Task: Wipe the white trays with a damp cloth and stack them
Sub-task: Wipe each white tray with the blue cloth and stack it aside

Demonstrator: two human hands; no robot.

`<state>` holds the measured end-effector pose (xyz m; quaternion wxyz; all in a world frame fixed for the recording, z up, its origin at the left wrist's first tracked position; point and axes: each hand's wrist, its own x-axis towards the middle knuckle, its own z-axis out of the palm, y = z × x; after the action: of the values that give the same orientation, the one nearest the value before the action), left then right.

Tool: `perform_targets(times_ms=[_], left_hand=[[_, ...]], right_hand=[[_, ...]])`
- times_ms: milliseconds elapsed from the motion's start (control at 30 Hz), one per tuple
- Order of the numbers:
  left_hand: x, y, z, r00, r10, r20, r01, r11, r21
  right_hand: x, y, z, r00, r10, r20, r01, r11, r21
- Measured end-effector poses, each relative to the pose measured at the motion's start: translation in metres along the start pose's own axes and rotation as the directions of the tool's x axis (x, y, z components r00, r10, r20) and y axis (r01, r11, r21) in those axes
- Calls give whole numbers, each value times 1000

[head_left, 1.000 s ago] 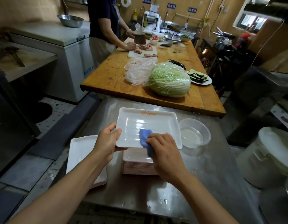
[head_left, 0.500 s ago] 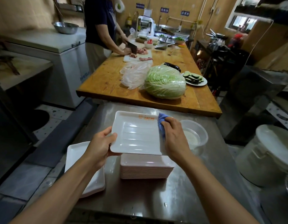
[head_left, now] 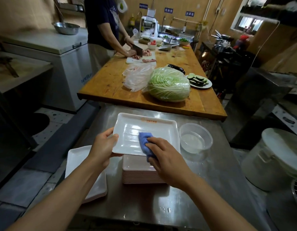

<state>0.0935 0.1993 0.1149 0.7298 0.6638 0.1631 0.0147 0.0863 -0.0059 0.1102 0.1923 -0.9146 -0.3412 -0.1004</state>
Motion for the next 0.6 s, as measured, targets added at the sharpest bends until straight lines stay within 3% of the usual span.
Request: perform_targets(times_ms=[167, 400, 533, 600], left_hand=[[7, 3, -9, 998, -42, -41, 42, 999, 9], [11, 5, -15, 996, -91, -5, 91, 995, 34], [8, 9, -10, 997, -78, 27, 73, 984, 161], [7, 12, -2, 999, -38, 5, 35, 948, 316]], right_hand=[[-19, 24, -2, 995, -10, -98, -6, 987, -162], [-27, 36, -10, 973, -79, -219, 38, 981, -188], [-20, 33, -23, 956, -75, -282, 32, 988, -153], [-13, 29, -33, 951, -86, -297, 41, 987, -155]])
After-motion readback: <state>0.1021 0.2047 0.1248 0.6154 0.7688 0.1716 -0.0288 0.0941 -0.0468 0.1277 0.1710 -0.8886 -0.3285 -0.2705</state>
